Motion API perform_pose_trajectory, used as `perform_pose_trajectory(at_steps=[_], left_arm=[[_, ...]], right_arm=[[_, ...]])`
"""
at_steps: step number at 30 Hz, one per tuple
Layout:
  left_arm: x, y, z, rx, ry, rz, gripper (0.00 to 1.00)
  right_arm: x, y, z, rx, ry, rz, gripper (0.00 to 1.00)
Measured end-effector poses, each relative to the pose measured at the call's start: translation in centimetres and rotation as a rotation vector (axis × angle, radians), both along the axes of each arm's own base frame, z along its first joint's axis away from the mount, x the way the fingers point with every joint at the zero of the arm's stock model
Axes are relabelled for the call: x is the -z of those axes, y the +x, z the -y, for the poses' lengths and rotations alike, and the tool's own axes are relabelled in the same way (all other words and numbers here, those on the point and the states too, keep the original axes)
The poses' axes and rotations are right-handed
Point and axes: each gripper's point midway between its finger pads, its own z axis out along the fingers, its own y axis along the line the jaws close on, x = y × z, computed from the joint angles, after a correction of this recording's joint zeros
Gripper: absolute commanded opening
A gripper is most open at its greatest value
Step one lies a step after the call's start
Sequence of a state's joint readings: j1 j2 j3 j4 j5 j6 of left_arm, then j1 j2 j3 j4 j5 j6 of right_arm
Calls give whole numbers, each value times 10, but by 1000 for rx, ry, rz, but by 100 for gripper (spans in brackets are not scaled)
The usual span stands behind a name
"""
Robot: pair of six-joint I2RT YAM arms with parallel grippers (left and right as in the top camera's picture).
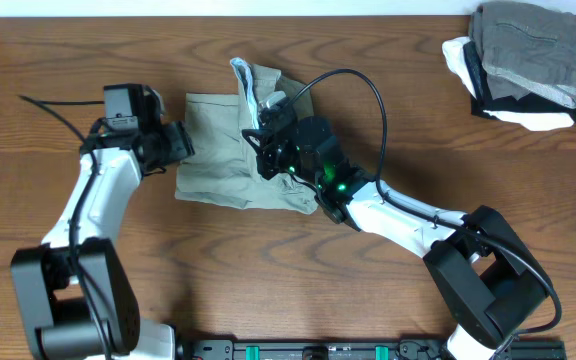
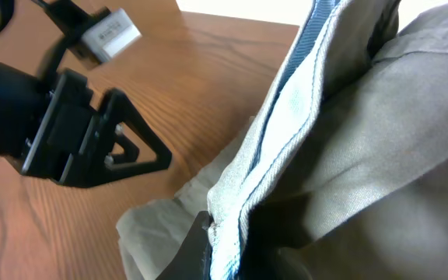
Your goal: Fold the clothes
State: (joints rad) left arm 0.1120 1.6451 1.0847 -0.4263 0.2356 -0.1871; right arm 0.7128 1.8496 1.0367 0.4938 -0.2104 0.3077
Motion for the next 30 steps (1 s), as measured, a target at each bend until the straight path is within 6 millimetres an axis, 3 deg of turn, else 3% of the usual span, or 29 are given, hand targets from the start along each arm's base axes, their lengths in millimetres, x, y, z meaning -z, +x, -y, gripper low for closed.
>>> perform_pose_trajectory(at_steps=[1, 2, 4, 5, 7, 12, 17, 23, 26, 30], left_arm=[[-3, 0, -2, -8, 1, 8, 62], [-8, 0, -6, -19, 3, 19, 62], [-18, 0, -14, -49, 3, 44, 62], [-22, 0, -17, -60, 4, 54, 62], [-31, -1, -24, -80, 6, 77, 62], [-44, -4, -36, -115, 9, 106, 62], [-41, -9, -37, -120, 6, 84, 62], [-39, -11, -31, -104, 2, 70, 62], [-40, -10, -17, -56, -3, 75, 63], [-42, -7, 8, 42, -16, 88, 63]], right_arm=[[-3, 0, -1, -3, 10, 9, 10], [-6, 1, -2, -4, 21, 15, 23], [-18, 1, -6, -12, 57, 47, 65], [-22, -1, -9, -19, 70, 59, 80], [-27, -7, -16, -39, 86, 75, 99], [-32, -24, -33, -89, 102, 86, 99], [-30, -17, -26, -74, 96, 80, 99], [-6, 15, 20, 33, 11, -16, 99], [11, 33, 55, 106, -40, -87, 99], [24, 42, 80, 142, -65, -145, 99]])
